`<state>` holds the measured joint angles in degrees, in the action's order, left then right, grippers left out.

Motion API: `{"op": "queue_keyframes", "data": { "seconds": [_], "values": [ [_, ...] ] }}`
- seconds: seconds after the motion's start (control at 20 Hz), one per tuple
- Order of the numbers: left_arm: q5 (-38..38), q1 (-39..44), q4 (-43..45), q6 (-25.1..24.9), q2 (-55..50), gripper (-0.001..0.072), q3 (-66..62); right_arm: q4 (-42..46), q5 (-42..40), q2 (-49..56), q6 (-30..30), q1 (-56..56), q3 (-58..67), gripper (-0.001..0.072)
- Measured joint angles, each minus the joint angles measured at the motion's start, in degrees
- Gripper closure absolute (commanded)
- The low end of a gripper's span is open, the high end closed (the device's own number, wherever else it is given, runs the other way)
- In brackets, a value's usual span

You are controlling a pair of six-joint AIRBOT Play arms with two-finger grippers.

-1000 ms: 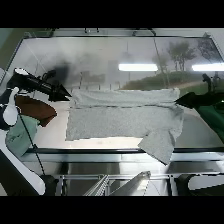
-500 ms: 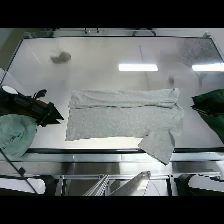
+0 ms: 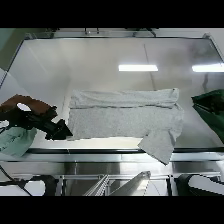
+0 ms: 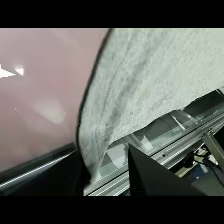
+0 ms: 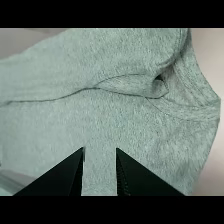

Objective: Fold the shirts.

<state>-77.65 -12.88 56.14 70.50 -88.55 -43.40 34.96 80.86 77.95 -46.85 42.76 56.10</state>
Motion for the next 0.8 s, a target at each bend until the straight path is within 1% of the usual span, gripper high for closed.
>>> {"op": "queue_keyframes", "data": {
  "seconds": [0.05,0.1,0.15,0.3,0.45,0.6,0.8],
  "values": [
    [0.8,0.9,-0.9,-1.2,0.0,0.0688,0.2,1.7,0.6,-0.5,-1.1,0.5,-0.1,0.0476],
    [1.6,1.8,-2.0,-2.5,0.0,0.0688,0.3,4.1,1.3,-0.9,-2.5,1.1,-0.5,0.0386],
    [2.4,2.5,-3.2,-3.7,0.0,0.0688,0.1,6.6,2.0,-1.3,-4.0,1.7,-1.4,0.0323],
    [4.2,3.5,-4.8,-5.7,0.0,0.0688,-1.3,12.5,3.3,-2.3,-7.8,3.2,-8.2,0.0323],
    [4.4,3.8,-5.2,-6.6,0.0,0.0687,-2.2,15.0,1.9,-2.6,-9.9,3.8,-17.3,0.0323],
    [4.3,4.0,-5.4,-7.0,0.1,0.0687,-2.6,15.9,-1.5,-2.8,-10.7,4.0,-24.9,0.0323],
    [3.7,4.0,-5.8,-7.4,0.1,0.0687,-2.8,13.8,-4.6,-2.8,-10.5,3.5,-29.3,0.0326]
  ]
}}
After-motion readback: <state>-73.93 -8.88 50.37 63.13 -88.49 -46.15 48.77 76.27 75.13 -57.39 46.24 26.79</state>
